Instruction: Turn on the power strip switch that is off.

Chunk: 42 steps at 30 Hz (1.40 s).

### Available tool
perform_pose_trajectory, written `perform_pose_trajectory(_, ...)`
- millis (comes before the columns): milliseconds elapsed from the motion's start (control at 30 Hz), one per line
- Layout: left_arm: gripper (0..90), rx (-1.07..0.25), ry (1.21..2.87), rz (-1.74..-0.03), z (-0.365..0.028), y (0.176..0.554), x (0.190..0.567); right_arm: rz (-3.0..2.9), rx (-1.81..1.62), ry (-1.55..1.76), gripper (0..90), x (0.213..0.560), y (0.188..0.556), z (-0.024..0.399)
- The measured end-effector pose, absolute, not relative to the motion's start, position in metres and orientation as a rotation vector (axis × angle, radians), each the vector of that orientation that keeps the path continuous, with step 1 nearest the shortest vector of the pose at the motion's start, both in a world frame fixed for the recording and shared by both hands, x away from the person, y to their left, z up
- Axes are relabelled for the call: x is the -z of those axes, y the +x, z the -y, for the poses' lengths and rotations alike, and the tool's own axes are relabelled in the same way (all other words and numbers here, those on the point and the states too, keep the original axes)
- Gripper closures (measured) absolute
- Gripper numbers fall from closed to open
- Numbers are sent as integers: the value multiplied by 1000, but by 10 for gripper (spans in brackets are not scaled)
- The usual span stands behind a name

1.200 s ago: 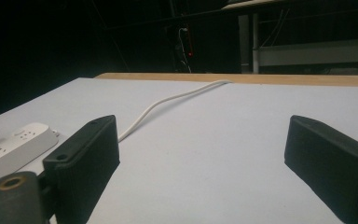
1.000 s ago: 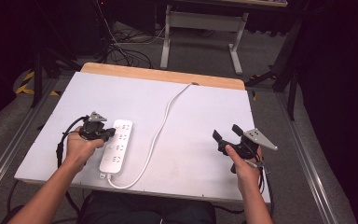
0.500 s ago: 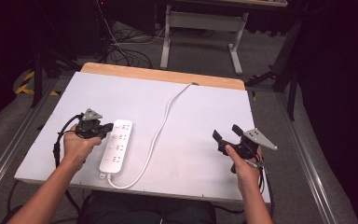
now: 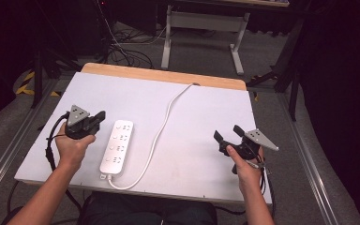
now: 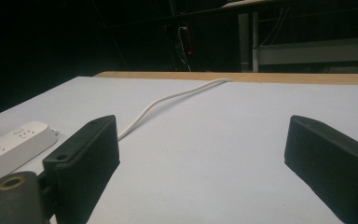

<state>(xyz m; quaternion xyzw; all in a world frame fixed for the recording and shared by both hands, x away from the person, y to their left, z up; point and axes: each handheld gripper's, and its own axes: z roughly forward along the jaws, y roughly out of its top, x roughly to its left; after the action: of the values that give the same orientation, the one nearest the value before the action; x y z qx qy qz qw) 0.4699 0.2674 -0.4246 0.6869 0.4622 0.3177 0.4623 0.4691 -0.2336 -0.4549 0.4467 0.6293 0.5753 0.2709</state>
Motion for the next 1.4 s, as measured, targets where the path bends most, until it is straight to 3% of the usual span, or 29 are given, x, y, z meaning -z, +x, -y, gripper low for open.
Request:
perform_pose_trajectory(600, 899, -878, 1542, -1173, -280, 463, 419, -1694, -1548, 1203, 106, 455, 469, 234)
perform_pose_trajectory(933, 766, -910, 1529, -1180, -281, 462, 419, -1696, -1547, 1203, 106, 455, 469, 233)
perform_pose_trajectory(1367, 493, -931, 1498, -1253, -293, 464, 419, -1698, -1547, 1203, 106, 455, 469, 233)
perform_pose_trajectory(1400, 442, -930, 1489, -1269, -295, 465, 419, -1699, -1546, 1202, 106, 455, 469, 233)
